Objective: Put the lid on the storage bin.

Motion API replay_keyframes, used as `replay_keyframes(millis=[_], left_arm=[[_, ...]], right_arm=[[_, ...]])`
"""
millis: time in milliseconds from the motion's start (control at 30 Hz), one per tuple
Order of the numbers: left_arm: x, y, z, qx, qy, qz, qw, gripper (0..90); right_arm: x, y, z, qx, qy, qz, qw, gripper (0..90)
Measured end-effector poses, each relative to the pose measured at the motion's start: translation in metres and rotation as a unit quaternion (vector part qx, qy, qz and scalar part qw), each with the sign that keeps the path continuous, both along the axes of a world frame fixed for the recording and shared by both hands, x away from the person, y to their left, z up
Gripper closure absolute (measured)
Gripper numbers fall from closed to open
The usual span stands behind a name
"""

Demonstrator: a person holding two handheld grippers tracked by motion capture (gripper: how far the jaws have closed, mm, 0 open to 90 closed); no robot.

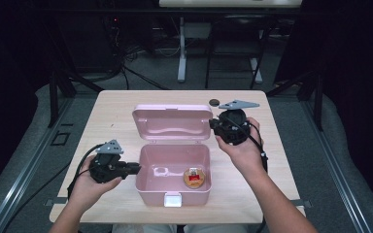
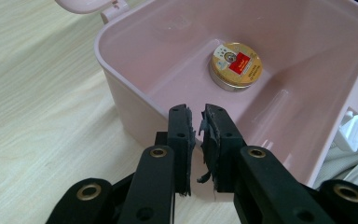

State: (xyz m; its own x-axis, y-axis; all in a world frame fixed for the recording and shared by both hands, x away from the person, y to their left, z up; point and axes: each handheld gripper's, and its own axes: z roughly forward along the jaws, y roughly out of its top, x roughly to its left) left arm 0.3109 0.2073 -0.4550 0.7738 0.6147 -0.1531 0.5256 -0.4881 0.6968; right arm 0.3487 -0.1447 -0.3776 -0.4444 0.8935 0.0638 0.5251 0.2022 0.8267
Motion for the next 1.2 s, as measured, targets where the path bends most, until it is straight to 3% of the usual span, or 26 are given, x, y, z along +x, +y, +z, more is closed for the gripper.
replay_keyframes(millis=[433,633,867,1000,1200], left_arm=[[0.001,0.0,0.002,0.01,-0.008,0.005,0.9999,74.5],[0.001,0.004,0.009,0.006,-0.024,0.017,0.9995,68.7],[0.003,0.012,0.022,-0.004,-0.045,0.033,0.9984,67.2],[0.006,0.008,0.027,-0.014,-0.058,0.03,0.9978,67.1],[0.008,0.001,0.039,-0.008,-0.08,0.03,0.9963,66.9]], right_arm=[[-0.012,-0.009,-0.006,0.036,0.001,0.018,0.9992,85.8],[-0.019,-0.008,-0.009,0.033,-0.009,0.016,0.9993,86.0],[-0.023,-0.012,-0.014,0.049,-0.011,0.021,0.9985,86.1],[-0.024,-0.015,-0.016,0.06,-0.004,0.026,0.9978,86.3],[-0.031,-0.014,-0.019,0.054,-0.011,0.03,0.998,85.7]])
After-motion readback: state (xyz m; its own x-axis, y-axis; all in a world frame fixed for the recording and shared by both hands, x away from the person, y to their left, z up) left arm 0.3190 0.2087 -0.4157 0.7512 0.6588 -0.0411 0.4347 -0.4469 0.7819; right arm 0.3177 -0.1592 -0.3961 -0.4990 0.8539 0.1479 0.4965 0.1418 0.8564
